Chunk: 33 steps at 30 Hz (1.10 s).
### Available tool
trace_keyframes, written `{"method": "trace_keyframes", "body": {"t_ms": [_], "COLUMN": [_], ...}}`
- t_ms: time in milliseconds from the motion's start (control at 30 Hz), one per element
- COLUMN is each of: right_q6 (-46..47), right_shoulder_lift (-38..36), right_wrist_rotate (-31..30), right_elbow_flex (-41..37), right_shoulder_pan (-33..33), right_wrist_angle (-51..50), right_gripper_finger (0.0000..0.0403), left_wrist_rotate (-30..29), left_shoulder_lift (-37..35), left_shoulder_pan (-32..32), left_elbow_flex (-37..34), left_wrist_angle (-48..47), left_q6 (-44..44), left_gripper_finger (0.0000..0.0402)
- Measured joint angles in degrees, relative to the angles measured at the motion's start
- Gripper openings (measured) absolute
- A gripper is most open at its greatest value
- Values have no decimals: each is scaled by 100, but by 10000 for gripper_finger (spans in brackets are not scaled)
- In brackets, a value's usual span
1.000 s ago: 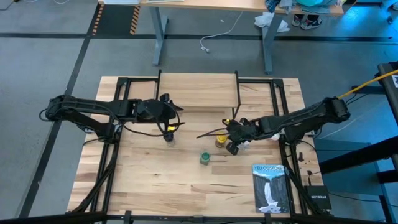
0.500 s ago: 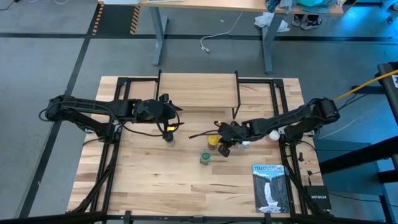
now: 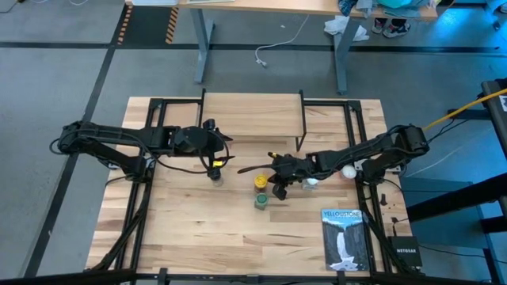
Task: Shelf spices
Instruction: Put the black seasoning bottle on the shelf
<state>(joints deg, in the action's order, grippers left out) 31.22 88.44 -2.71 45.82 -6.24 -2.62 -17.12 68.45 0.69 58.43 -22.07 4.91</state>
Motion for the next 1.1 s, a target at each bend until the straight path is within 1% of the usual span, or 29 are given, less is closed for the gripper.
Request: {"method": "trace_keyframes", "body": {"t_ms": [133, 233, 400, 500, 567, 700, 800, 933, 1100], "right_q6": [-40, -241, -475, -567, -589, -634, -806, -1260, -2012], "right_shoulder_lift": [0, 0, 0, 0, 0, 0, 0, -4, -44], "right_wrist_rotate": [57, 69, 252, 377, 359, -34, -401, -797, -1181], "right_elbow_flex": [-2, -3, -4, -4, -4, -4, 21, 237, 640], "right_shoulder_pan": [77, 81, 76, 76, 76, 76, 76, 76, 63], "right_wrist_angle": [10, 50, 547, 716, 732, 709, 702, 721, 678], "right_gripper_finger": [1, 1, 1, 1, 1, 1, 1, 1, 1], "left_wrist_rotate": [0, 0, 20, 22, 26, 102, 442, 757, 779], "left_shoulder_lift": [0, 0, 0, 0, 0, 93, 265, 640, 949], "left_shoulder_pan": [0, 0, 43, 76, 85, 85, 102, 226, 438], "left_elbow_flex": [0, 0, 0, 0, 0, 0, 0, 0, 0], "left_wrist_angle": [-2, -2, -27, -70, -113, -132, -111, 259, 647], "left_q6": [-13, -37, -113, -129, -133, -211, -229, -146, 2], "left_gripper_finger": [272, 272, 272, 272, 272, 272, 272, 272, 272]}}
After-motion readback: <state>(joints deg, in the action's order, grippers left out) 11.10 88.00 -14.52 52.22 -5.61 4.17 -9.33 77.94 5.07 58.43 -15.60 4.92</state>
